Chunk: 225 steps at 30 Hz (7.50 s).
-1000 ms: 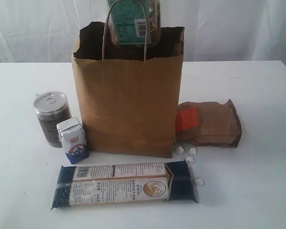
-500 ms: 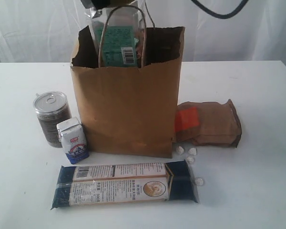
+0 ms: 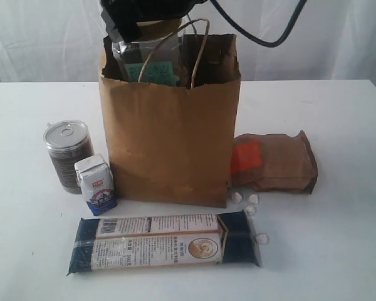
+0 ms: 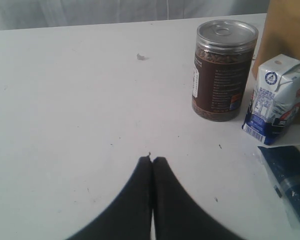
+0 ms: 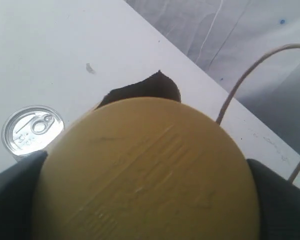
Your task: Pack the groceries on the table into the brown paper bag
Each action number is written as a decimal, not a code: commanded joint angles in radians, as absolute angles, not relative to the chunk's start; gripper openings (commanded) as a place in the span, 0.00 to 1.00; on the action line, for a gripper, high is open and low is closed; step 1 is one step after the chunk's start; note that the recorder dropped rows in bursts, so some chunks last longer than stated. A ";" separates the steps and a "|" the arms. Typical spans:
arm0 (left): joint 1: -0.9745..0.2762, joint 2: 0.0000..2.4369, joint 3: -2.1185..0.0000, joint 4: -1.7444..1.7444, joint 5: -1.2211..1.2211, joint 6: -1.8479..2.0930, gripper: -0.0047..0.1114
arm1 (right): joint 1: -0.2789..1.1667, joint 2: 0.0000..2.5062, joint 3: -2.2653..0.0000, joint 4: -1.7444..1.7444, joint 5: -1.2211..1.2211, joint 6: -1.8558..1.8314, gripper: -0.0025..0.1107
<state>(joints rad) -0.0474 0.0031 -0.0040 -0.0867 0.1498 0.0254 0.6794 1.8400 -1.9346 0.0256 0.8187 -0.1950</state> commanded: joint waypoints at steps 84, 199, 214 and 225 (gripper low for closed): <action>-0.052 0.000 0.000 -0.096 0.150 0.026 0.04 | 0.675 1.820 -1.928 -0.080 1.052 -0.074 0.92; -0.052 0.000 0.000 -0.096 0.150 0.026 0.04 | 0.247 0.037 -0.020 0.076 0.178 -0.094 0.02; -0.083 0.000 0.000 -0.096 0.150 0.026 0.04 | 0.247 0.000 0.000 0.076 0.220 -0.094 0.02; -0.083 0.000 0.000 -0.096 0.144 0.026 0.04 | 0.247 0.000 0.000 0.076 0.220 -0.094 0.02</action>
<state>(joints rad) -0.0769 0.0031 -0.0040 -0.0867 0.1498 0.0254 0.2512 0.0055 -0.0056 0.0815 0.2170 -0.0821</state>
